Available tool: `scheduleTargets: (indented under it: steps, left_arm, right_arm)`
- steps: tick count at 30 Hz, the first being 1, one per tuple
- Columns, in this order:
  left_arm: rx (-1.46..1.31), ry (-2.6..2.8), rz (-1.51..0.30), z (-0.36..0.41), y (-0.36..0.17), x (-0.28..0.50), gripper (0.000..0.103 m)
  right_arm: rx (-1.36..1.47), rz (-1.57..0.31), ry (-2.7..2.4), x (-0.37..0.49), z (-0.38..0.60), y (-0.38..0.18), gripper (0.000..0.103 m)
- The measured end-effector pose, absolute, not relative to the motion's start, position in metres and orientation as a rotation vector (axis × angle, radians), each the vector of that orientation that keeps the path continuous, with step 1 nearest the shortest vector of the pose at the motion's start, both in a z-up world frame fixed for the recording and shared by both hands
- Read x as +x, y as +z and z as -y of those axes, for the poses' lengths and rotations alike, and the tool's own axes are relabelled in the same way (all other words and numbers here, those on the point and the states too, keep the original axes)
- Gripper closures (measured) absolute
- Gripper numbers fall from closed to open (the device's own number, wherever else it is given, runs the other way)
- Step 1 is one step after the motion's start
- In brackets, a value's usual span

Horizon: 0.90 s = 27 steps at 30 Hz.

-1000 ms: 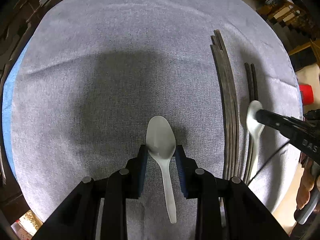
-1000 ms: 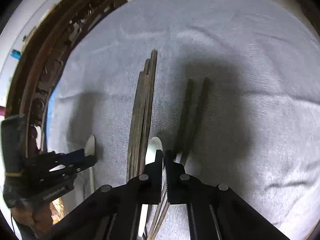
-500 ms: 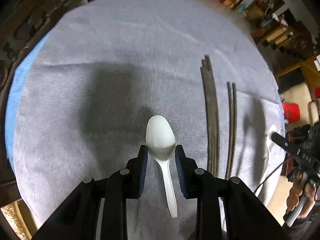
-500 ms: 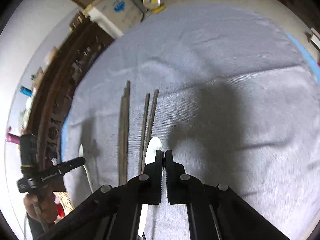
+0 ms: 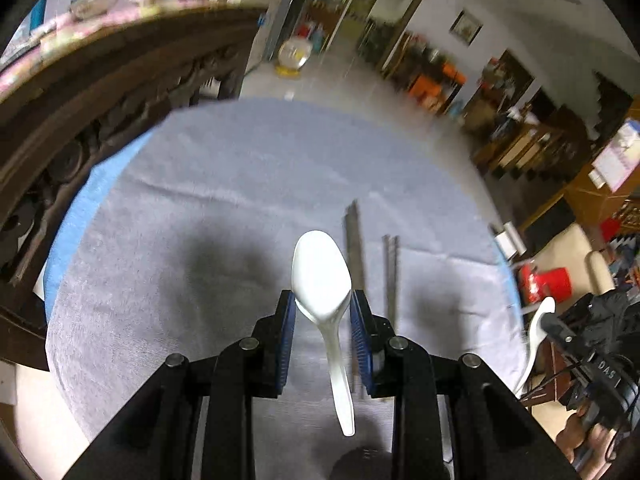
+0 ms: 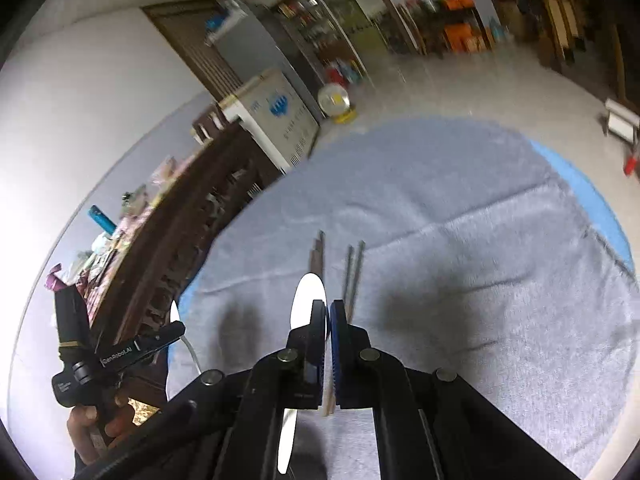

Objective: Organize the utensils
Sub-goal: 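Carry the spoon in the left gripper to the black holder while the right gripper carries its spoon there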

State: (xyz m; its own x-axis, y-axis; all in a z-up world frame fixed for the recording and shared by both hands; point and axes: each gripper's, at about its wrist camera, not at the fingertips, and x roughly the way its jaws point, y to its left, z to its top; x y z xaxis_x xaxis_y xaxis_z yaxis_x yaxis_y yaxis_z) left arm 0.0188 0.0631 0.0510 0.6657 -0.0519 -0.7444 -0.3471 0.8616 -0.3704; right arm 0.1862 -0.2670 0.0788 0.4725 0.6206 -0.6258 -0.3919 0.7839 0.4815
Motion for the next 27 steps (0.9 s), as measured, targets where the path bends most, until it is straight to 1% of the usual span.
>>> scheduleTargets:
  steps: [4, 7, 9, 15, 17, 20, 21, 22, 24, 27]
  left_arm:
    - [-0.488, 0.146, -0.764, -0.044, 0.066, 0.003, 0.074]
    - [-0.449, 0.14, -0.736, -0.035, 0.074, -0.007, 0.074]
    - [-0.443, 0.137, -0.735, -0.034, 0.073, -0.009, 0.074]
    - [-0.444, 0.137, -0.742, -0.031, 0.076, -0.018, 0.074]
    - [-0.443, 0.135, -0.742, -0.029, 0.075, -0.019, 0.074]
    - [-0.44, 0.129, -0.74, -0.024, 0.075, -0.021, 0.074]
    - [-0.442, 0.127, -0.738, -0.024, 0.076, -0.021, 0.074]
    - [-0.444, 0.126, -0.734, -0.024, 0.076, -0.022, 0.074]
    - [-0.451, 0.127, -0.716, -0.024, 0.078, -0.026, 0.074]
    - [-0.46, 0.12, -0.698, -0.022, 0.08, -0.029, 0.074]
  right_arm:
    - [0.205, -0.754, 0.622, 0.151, 0.255, 0.099, 0.1]
    - [0.084, -0.653, 0.604, 0.124, 0.24, 0.111, 0.1]
    - [-0.049, -0.567, 0.574, 0.105, 0.226, 0.119, 0.1]
    - [-0.348, -0.442, 0.525, 0.081, 0.2, 0.118, 0.1]
    - [-0.492, -0.331, 0.454, 0.067, 0.191, 0.114, 0.1]
    - [-0.614, -0.23, 0.415, 0.055, 0.181, 0.106, 0.1]
    - [-0.598, -0.259, 0.427, 0.058, 0.182, 0.106, 0.1]
    - [-0.515, -0.323, 0.471, 0.066, 0.188, 0.11, 0.1]
    - [-0.264, -0.439, 0.544, 0.085, 0.21, 0.121, 0.1]
    - [-0.127, -0.439, 0.559, 0.087, 0.225, 0.129, 0.1]
